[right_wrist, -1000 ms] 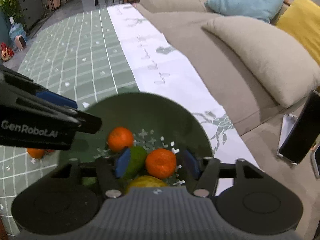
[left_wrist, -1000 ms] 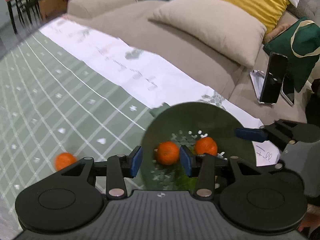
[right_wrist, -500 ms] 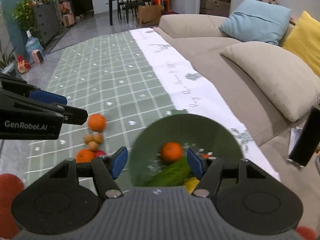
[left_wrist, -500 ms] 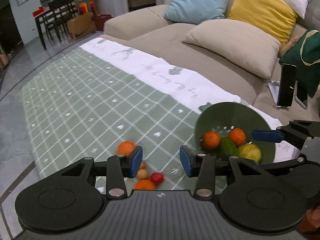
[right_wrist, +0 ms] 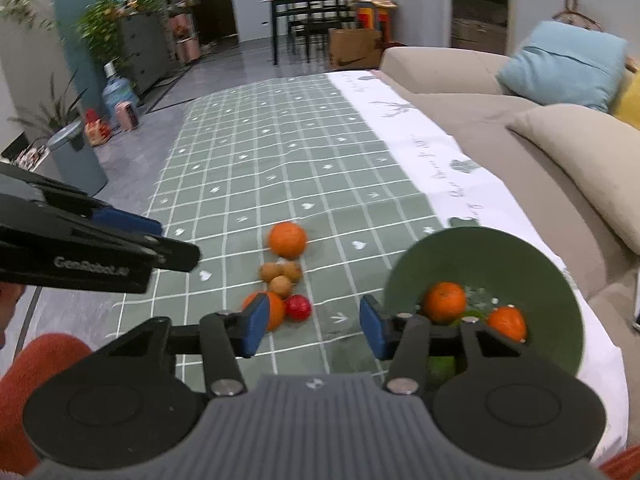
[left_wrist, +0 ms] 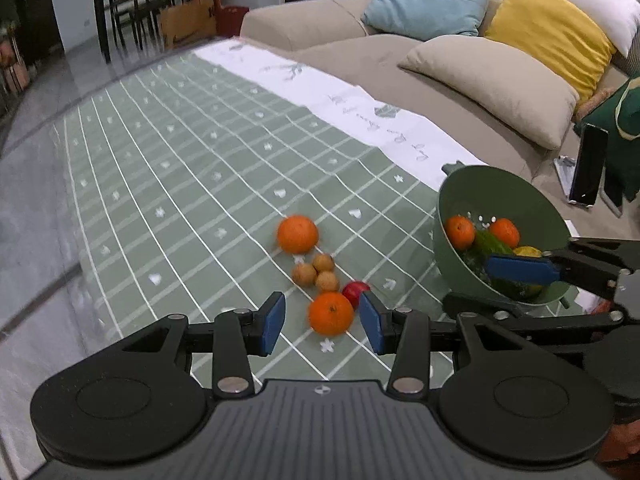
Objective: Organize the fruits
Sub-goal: 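Grasp the red plum with the right tool while the left tool grasps an orange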
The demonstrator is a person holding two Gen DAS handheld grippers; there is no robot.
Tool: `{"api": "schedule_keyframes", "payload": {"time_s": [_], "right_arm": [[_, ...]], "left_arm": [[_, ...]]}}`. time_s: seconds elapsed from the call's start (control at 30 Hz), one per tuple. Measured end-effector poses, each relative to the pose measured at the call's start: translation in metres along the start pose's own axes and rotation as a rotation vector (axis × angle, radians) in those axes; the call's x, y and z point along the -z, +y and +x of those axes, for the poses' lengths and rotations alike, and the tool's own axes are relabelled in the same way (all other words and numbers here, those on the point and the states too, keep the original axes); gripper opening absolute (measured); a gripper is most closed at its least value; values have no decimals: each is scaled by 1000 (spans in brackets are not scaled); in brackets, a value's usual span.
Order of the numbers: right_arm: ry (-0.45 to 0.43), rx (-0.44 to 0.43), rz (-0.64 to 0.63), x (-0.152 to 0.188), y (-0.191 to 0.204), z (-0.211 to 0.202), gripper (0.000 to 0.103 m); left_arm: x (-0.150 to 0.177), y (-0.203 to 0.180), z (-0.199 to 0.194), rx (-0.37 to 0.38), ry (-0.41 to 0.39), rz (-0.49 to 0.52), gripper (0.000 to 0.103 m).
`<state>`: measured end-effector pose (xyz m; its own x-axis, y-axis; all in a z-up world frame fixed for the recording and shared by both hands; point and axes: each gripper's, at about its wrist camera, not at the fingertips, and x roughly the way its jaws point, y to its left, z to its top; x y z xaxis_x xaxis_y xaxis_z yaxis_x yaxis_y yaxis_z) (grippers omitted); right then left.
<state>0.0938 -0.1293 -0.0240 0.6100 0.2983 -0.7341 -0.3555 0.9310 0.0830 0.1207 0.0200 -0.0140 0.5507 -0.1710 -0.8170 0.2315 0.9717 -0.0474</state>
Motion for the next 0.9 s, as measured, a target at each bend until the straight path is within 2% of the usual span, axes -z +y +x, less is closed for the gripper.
{"api": "schedule_keyframes", "payload": {"time_s": [0.03,0.13,0.4,0.5,0.9], "right_arm": [[8,-2,-13,0,2,4,35],[21,-22,-58,0,5,18,31],[63,-43,-233,0,11,59,29],[87,-44,-270,1,12,71,29],[146,-44,-417,5,18,106,29]], "left_arm": [[2,2,3,8,7,-9,51],[6,7,15,26,36,-30,51],[6,14,53,90,118,-27,51],[5,18,70,120,153,-51,55],[-1,22,122,145,271,-77,56]]}}
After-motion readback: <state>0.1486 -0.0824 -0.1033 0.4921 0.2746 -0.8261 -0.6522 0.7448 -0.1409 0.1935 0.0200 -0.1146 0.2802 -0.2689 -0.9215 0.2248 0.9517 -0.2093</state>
